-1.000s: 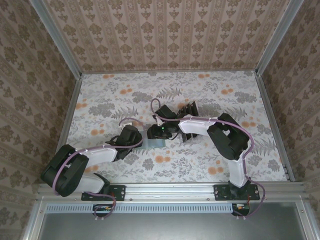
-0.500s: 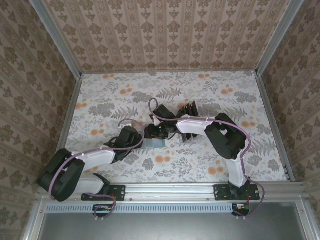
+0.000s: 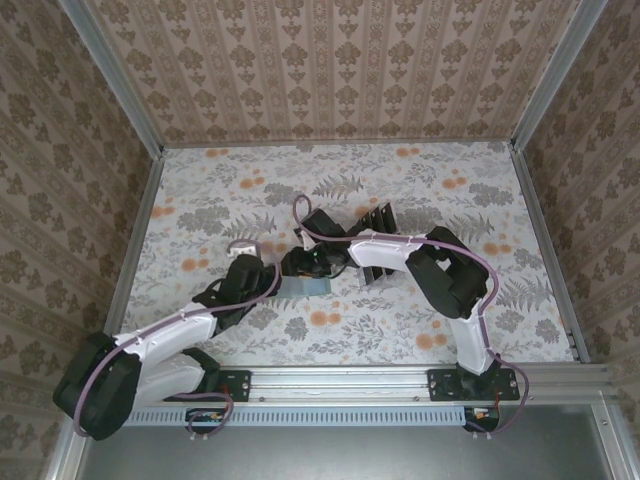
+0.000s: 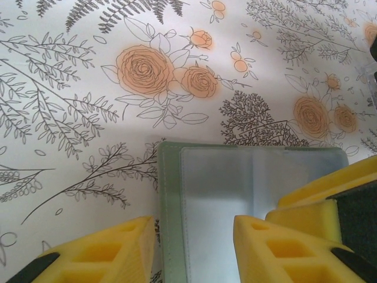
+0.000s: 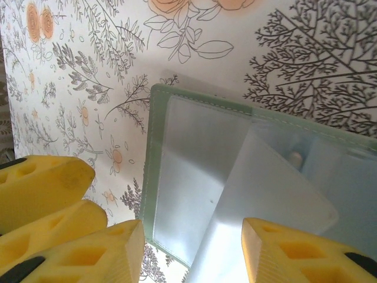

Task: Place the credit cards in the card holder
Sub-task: Turn over the card slot at the card holder.

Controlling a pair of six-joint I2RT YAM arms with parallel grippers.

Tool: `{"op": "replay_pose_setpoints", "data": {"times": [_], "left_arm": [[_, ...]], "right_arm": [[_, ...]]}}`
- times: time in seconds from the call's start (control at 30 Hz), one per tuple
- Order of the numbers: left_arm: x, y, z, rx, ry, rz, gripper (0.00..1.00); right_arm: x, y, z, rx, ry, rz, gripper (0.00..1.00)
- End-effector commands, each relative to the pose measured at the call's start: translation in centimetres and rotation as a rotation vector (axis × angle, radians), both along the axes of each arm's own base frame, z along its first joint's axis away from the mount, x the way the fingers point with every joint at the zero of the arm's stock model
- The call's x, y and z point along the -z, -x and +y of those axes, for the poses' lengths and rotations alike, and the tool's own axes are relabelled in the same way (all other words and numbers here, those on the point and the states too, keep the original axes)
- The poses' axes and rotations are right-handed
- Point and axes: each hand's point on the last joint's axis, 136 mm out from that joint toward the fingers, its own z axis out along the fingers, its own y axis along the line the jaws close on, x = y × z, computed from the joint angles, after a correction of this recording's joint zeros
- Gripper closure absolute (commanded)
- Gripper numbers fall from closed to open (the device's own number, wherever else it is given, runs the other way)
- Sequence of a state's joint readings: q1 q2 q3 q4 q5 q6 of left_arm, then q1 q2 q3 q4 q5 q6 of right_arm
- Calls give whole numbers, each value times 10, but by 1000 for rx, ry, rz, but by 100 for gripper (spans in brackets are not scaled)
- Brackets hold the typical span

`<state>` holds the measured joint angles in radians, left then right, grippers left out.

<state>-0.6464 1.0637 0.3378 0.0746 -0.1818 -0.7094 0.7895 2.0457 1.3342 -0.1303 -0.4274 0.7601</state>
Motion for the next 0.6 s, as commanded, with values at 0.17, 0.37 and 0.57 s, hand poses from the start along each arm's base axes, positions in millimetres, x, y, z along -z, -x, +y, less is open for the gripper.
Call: {"op": "replay_pose_setpoints", "data": {"times": [0.17, 0.37, 0.57], "left_arm": [[6, 13, 13, -1, -30, 12, 58], [5, 16, 15, -5, -21, 11, 58], [1, 20, 18, -13, -17, 9, 58]], "right_arm": [[7, 2, 19, -20, -3, 17, 51], [4, 3, 30, -36, -8, 16, 51], [-3, -3, 48, -61, -22, 7, 51]]}}
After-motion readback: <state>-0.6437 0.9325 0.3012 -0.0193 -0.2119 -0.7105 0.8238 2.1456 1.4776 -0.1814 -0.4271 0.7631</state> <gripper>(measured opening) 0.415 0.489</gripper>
